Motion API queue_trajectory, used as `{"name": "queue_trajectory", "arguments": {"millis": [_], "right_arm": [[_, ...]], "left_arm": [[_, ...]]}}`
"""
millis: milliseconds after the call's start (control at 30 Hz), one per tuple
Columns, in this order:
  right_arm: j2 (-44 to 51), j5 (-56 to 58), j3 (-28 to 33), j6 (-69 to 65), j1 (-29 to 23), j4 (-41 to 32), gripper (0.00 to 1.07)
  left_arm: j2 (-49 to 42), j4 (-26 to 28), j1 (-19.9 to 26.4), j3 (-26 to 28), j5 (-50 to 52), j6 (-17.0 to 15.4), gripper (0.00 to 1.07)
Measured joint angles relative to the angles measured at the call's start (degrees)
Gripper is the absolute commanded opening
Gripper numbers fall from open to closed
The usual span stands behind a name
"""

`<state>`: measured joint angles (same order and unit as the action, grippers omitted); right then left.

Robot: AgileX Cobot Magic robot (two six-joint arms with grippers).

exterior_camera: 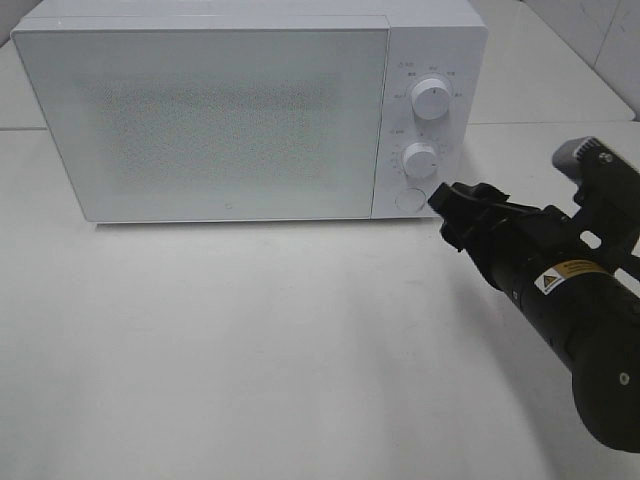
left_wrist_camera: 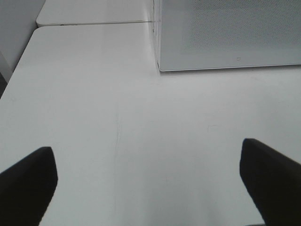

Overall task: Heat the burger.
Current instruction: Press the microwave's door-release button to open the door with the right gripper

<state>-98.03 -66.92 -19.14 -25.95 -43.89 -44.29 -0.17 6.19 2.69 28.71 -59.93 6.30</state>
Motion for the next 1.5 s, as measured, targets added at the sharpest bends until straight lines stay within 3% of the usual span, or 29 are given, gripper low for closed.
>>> {"name": "queue_trajectory", "arguments": {"millis": [33, 67, 333, 500, 633, 1033, 1500], "right_arm": [[0.0, 0.0, 0.0, 0.0, 0.0, 0.0, 0.51], [0.0, 0.0, 0.0, -10.1, 0.0, 0.0, 0.46], [0.0, 0.1, 0.0, -40.3, 0.0, 0.0, 0.24], [0.0, 0.1, 0.0, -47.7, 0.0, 0.0, 0.14], [0.0, 0.8, 0.0, -49.3, 0.0, 0.0, 0.0], [-3.7, 7.3, -4.9, -50.2, 0.2, -0.1, 0.0], [-12.1, 14.8, -16.3, -50.4, 6.7, 2.9, 0.0]], "left_arm": [[0.0, 0.0, 0.0, 0.0, 0.0, 0.0, 1.01], [0.0, 0.0, 0.0, 0.0, 0.0, 0.0, 1.01], [0.0, 0.0, 0.0, 0.0, 0.0, 0.0, 1.01], [0.0, 0.0, 0.0, 0.0, 0.0, 0.0, 1.01], [0.0, 0.0, 0.0, 0.0, 0.0, 0.0, 1.01], [0.0, 0.0, 0.0, 0.0, 0.0, 0.0, 1.01], [0.0, -0.1, 0.0, 0.0, 0.0, 0.0, 1.01]]}}
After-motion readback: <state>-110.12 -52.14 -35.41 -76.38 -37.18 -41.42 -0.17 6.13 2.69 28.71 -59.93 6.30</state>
